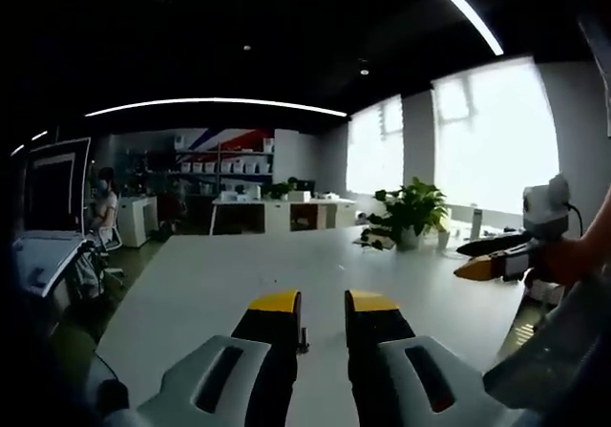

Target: Place the washer onto the threaded stud by aligning its center hole with the stud, sliding it down to the base, and recovering from edge contact or off-axis alignment until the washer reaches the visible bottom stop.

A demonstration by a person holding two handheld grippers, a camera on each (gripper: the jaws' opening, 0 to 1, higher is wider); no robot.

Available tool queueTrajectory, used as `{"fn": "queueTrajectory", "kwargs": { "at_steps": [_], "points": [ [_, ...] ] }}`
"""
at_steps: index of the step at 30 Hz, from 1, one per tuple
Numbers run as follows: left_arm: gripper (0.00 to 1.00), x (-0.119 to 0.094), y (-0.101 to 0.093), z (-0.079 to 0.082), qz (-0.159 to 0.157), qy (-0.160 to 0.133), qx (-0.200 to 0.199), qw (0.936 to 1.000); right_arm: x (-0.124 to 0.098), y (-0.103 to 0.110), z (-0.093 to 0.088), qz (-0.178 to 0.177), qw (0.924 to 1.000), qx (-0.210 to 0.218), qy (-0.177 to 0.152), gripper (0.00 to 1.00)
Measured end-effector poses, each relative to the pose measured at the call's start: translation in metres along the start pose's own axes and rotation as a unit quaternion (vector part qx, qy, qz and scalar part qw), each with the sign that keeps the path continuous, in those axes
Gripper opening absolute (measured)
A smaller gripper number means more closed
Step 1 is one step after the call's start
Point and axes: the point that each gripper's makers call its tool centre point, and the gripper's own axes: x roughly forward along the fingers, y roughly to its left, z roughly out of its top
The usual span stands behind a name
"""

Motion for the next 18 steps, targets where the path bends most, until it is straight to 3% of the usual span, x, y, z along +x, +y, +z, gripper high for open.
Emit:
{"fn": "queueTrajectory", "kwargs": {
  "at_steps": [18],
  "points": [
    [0.16,-0.001,0.002,0.000,0.010,-0.006,-0.004,0.9999,0.018,-0.009,-0.029,-0.002,0.9990,0.015,0.041,0.63]
  ]
}}
